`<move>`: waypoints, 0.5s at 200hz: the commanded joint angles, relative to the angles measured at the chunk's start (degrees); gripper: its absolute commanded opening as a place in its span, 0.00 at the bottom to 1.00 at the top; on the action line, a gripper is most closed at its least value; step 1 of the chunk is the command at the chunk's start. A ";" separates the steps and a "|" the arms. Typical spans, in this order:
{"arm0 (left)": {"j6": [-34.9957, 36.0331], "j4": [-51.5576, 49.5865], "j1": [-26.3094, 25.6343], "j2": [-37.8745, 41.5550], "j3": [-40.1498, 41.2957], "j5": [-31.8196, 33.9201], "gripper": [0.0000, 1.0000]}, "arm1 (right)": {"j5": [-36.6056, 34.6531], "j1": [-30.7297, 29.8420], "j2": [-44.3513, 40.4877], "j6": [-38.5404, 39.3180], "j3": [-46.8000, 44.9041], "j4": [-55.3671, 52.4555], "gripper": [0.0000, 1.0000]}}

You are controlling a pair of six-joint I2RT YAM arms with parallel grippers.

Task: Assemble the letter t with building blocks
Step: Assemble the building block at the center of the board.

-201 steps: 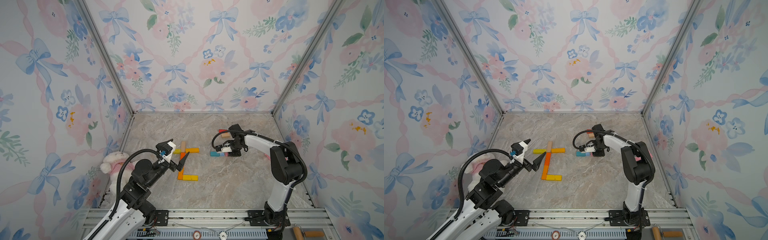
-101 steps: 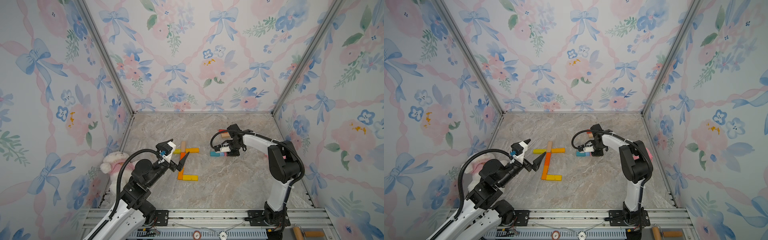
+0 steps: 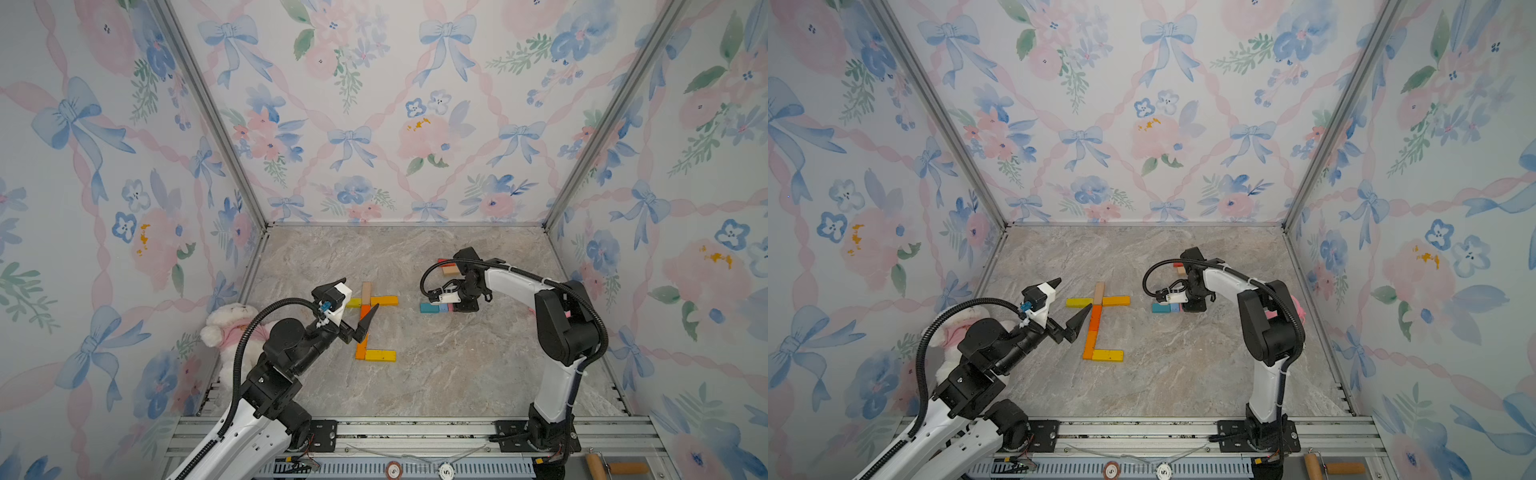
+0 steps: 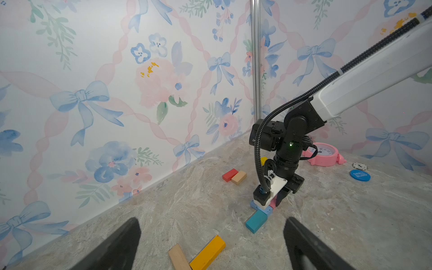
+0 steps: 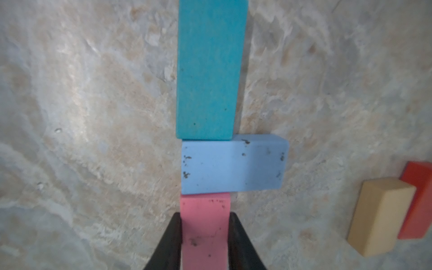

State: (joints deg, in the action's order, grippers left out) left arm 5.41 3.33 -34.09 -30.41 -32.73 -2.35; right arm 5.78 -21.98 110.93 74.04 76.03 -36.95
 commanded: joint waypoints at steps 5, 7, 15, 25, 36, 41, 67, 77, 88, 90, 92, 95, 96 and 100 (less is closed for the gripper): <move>0.48 1.59 0.34 0.45 0.41 0.13 0.98 | -0.33 -0.61 1.55 -1.03 1.07 -2.36 0.30; 0.43 1.54 0.29 0.44 0.44 0.10 0.98 | -0.35 -0.61 1.52 -1.08 1.14 -2.34 0.31; 0.46 1.59 0.26 0.46 0.40 0.05 0.98 | -0.37 -0.56 1.48 -1.18 1.12 -2.43 0.38; 0.47 1.58 0.27 0.41 0.38 0.00 0.98 | -0.42 -0.61 1.48 -1.33 1.05 -2.43 0.42; 0.46 1.41 0.34 0.36 0.34 0.06 0.98 | -0.42 -0.54 1.49 -1.61 1.12 -2.35 0.47; 0.42 1.45 0.32 0.43 0.39 -0.03 0.98 | -0.42 -0.52 1.48 -1.79 1.14 -2.26 0.56; 0.45 1.66 0.27 0.27 0.40 -0.05 0.98 | -0.13 -0.57 1.57 -2.64 1.14 -1.76 0.71; 0.53 1.57 0.28 0.19 0.29 -0.09 0.98 | -0.22 -0.45 1.61 -3.02 1.19 -1.38 0.72; 0.54 1.50 0.26 0.19 0.24 -0.04 0.98 | -0.16 -0.52 1.63 -3.55 1.31 -1.16 0.72; 0.52 1.50 0.27 0.20 0.28 -0.09 0.98 | -0.16 -0.50 1.60 -3.55 1.31 -1.05 0.72; 0.51 1.50 0.32 0.19 0.30 -0.08 0.98 | -0.16 -0.52 1.64 -3.66 1.36 -0.98 0.72; 0.48 1.48 0.30 0.18 0.31 -0.03 0.98 | -0.16 -0.52 1.65 -3.82 1.35 -0.93 0.72; 0.48 1.45 0.27 0.18 0.30 -0.07 0.98 | -0.16 -0.52 1.61 -3.86 1.42 -0.84 0.72; 0.56 1.43 0.28 0.25 0.30 -0.06 0.98 | -0.20 -0.50 1.60 -4.02 1.49 -0.62 0.72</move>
State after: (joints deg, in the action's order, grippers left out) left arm 5.41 3.31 -34.09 -30.41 -32.73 -2.35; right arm 5.58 -21.98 111.57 71.68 76.07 -37.36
